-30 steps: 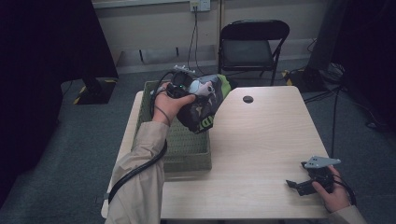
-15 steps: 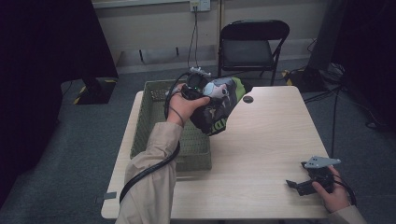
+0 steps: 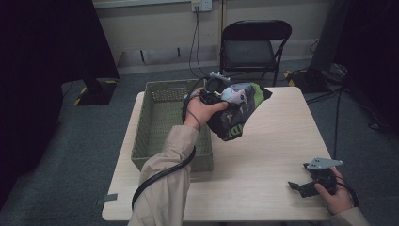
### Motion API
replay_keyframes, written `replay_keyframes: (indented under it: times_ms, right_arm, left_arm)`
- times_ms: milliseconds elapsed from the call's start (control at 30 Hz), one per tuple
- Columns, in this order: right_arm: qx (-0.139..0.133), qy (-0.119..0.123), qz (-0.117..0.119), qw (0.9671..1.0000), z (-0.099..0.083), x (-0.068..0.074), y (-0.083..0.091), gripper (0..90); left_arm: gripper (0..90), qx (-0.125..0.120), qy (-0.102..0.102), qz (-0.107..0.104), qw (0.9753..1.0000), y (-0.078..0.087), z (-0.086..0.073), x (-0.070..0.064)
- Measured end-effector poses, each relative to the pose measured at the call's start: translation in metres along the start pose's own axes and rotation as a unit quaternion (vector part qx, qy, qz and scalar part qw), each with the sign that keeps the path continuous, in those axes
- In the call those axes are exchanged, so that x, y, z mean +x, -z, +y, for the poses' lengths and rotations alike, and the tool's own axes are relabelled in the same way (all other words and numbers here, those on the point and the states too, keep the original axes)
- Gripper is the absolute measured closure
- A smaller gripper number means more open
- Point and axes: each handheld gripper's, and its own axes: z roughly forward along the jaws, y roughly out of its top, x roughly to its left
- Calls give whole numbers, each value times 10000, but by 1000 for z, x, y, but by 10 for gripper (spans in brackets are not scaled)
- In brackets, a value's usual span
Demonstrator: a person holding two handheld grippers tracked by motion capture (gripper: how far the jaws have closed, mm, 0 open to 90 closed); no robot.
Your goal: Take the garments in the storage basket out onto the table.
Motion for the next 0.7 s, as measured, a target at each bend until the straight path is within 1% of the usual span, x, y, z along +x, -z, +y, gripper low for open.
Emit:
replay_keyframes:
  times_ms: [133, 367, 700]
  right_arm:
    - [-1, 2, -2, 10000, 0, 0, 0, 0]
    - [0, 2, -1, 10000, 0, 0, 0, 0]
    - [0, 2, -1, 10000, 0, 0, 0, 0]
  left_arm:
    - [565, 38, -54, -80, 9999, -12, 1, -7]
    - [565, 20, -44, -190, 9998, -30, 0, -15]
    - [565, 33, -15, -231, 9997, -48, -4, -20]
